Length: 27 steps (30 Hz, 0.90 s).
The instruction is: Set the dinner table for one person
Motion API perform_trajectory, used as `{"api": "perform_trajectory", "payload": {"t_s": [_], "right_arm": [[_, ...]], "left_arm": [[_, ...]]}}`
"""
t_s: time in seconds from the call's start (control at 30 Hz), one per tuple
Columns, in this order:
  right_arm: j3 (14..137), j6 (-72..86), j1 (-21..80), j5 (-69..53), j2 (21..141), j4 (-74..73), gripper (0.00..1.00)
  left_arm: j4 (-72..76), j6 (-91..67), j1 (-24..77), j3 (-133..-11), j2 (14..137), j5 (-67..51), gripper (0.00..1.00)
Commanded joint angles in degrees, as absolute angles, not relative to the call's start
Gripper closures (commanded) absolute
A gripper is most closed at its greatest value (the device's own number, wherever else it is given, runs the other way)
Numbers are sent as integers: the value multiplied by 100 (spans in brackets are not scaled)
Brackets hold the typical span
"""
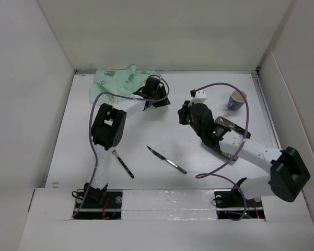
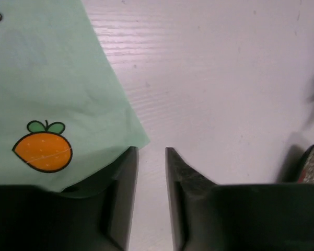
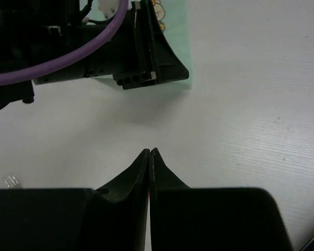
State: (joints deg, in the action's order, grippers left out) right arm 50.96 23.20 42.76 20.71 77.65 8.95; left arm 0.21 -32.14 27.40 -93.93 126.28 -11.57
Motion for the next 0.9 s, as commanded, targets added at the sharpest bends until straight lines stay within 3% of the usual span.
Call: {"api": "perform_trajectory", "payload": {"t_s": [0.0, 0.17, 0.2, 0.23, 0.33, 0.37, 0.47, 0.63, 0.73, 0.87], "right_arm": [[4958, 2627, 4044, 2566, 7497, 993, 94], [5115, 2716, 3911, 2409, 7969, 932, 92], [5167, 2716, 3911, 2312, 8102, 932, 92], [5342, 2716, 3859, 2268, 8269, 914, 90], [5747, 2777, 3858, 2101, 8972, 677, 74], [6044, 2777, 3858, 2031, 9174, 651, 61], [6729, 2768, 3797, 1697, 9974, 441, 44], [7654, 2944, 3595, 1169, 11107, 282, 39], [8164, 3137, 3385, 1099, 11486, 26, 38], [7972, 3348, 3217, 747, 11628, 341, 38]], "left_arm": [[437, -3356, 2769, -8908, 11756, -1143, 54], [1203, -3481, 2699, -8666, 11558, -381, 47], [1282, -3489, 2594, -7474, 10252, -126, 48], [1475, -3550, 2506, -7236, 10004, 434, 49], [1844, -3813, 1769, -6391, 9344, 520, 50], [1854, -3980, 1514, -6242, 9264, 458, 51], [1960, -4392, 433, -5863, 9219, 89, 51], [1840, -4772, -946, -6037, 9913, -483, 50], [1373, -4580, -1177, -6573, 10379, -422, 50], [1011, -4254, -1239, -7048, 10818, -211, 49]]}}
